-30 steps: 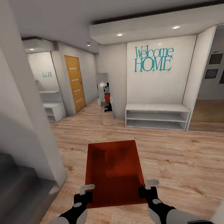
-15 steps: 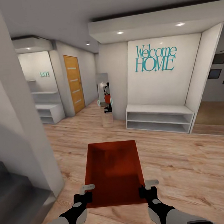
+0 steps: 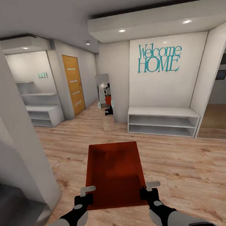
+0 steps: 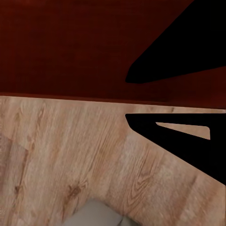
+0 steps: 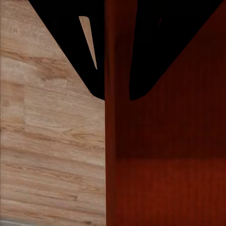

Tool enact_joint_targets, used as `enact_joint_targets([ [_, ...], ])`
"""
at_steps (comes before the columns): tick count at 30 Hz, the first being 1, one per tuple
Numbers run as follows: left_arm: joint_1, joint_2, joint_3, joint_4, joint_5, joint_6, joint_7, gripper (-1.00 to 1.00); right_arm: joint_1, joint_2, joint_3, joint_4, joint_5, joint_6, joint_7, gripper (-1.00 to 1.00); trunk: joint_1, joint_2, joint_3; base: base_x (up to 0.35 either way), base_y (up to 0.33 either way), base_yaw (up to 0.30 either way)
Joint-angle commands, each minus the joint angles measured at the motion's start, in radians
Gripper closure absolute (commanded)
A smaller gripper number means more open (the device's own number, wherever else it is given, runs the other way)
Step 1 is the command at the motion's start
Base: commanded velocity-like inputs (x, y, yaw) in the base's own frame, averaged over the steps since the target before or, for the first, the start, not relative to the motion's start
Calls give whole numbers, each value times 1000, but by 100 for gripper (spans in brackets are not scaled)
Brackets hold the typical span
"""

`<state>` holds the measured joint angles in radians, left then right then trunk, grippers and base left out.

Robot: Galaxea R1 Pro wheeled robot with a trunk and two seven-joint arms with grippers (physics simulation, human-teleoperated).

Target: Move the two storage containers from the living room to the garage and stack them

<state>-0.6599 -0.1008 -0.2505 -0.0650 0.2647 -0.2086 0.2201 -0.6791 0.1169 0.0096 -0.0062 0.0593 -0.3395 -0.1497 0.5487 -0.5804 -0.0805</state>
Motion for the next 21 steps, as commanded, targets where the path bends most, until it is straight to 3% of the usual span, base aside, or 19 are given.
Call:
enact_joint_targets([
  [1, -2, 0, 7, -1, 2, -28, 22, 100, 0, 9, -4, 5, -6, -3, -2, 100, 1, -2, -2, 321, 0, 0],
  [21, -2, -1, 6, -2, 2, -28, 22, 100, 0, 9, -4, 5, -6, -3, -2, 100, 1, -2, -2, 321, 0, 0],
])
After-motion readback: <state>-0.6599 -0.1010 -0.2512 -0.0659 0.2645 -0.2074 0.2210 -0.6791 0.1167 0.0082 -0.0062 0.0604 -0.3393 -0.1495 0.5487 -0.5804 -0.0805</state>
